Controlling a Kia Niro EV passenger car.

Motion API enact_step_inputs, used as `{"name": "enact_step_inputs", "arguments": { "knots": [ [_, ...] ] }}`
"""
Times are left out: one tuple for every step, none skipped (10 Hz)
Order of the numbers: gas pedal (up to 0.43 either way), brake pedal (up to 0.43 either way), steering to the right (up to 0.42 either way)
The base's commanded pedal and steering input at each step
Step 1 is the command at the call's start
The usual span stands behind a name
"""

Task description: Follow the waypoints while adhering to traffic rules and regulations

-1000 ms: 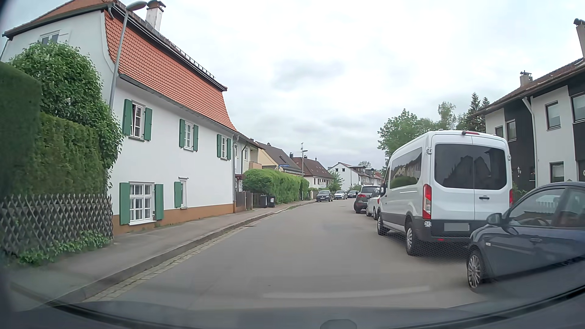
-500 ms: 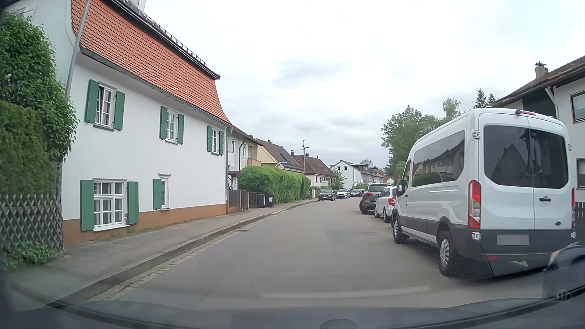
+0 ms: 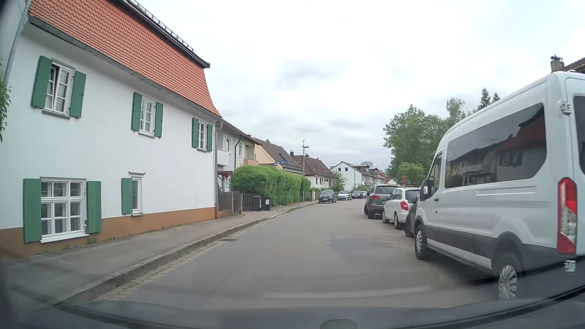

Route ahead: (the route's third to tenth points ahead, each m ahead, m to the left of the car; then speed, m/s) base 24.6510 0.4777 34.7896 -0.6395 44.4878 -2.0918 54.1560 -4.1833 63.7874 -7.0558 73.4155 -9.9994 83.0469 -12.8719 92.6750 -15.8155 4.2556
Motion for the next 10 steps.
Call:
{"name": "enact_step_inputs", "arguments": {
  "knots": [
    [0.087,0.000,0.002],
    [0.087,0.000,0.002],
    [0.087,0.000,0.002],
    [0.087,0.000,0.002],
    [0.087,0.000,0.002],
    [0.087,0.000,0.002],
    [0.079,0.000,0.002],
    [0.079,0.000,0.002],
    [0.079,0.000,0.002],
    [0.079,0.000,0.002]
  ]
}}
